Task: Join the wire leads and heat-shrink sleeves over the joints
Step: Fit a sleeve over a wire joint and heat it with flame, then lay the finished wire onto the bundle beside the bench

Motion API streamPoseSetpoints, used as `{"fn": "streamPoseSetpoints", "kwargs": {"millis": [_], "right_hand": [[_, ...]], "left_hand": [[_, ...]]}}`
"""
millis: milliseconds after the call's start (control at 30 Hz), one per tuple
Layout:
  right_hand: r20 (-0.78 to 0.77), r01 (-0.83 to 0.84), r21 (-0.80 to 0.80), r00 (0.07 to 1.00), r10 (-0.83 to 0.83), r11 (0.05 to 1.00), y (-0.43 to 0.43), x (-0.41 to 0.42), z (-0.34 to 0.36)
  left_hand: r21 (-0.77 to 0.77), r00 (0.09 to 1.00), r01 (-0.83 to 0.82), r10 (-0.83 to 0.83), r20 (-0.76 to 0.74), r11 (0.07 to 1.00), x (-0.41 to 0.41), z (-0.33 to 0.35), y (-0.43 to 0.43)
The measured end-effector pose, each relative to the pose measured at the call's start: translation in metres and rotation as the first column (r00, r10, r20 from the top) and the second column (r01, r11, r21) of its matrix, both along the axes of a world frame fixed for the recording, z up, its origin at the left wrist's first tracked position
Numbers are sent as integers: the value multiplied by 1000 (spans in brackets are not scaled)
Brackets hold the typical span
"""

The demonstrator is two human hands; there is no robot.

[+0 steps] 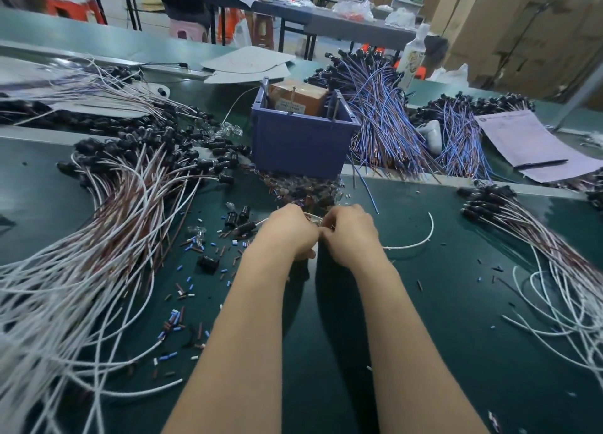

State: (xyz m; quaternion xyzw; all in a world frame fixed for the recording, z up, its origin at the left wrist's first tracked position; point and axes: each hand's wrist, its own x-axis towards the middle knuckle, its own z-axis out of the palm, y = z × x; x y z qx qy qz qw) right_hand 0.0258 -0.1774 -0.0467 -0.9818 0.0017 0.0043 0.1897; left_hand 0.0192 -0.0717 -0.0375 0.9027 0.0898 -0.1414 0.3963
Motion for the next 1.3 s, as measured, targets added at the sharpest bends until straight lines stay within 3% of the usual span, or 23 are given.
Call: {"fn": "streamPoseSetpoints", "kwargs": {"millis": [67,167,300,400,533,600,700,800,967,1067,1200,1233,1300], "right_hand": [[48,13,16,999,-14,1000,0,0,1],[148,-72,178,988,45,982,-3,-1,8],[194,-143,249,976,95,958,-8,-2,16],[210,-152,304,974,89,940,-9,-4,16],[192,-136,405,979,61,904,-14,-5,16],[141,-114,498,989,50,860,-19,-8,22],[77,-99,582,995,66,807,-45,-14,44],[87,-102,437,994,71,894,-87,-28,75],[246,130,207,952,-180,970,-154,-68,115],[273,318,234,885,-376,919,-187,-85,113],[175,534,231,800,-574,814,-227,-85,73],[155,581,225,771,-617,782,-236,-80,58],[108,659,219,717,-689,720,-249,-70,29]], "left_hand": [[-79,999,-36,36,-1,996,1,-1,-1],[-157,990,-97,112,88,983,3,2,-2],[-377,968,-214,248,43,901,4,6,-6],[-537,944,-244,324,59,808,5,4,-11],[-782,893,-168,429,137,600,7,11,-21],[-824,866,-122,465,185,553,10,17,-24],[-812,828,-92,497,259,577,17,28,-33],[-809,798,-79,523,300,583,25,41,-47],[-754,880,33,340,333,656,37,58,-112],[-810,950,79,202,238,581,40,58,-171],[-895,996,41,51,71,443,40,44,-241],[-883,998,54,-2,60,467,39,36,-258],[-781,988,146,-130,84,607,33,22,-283]]}}
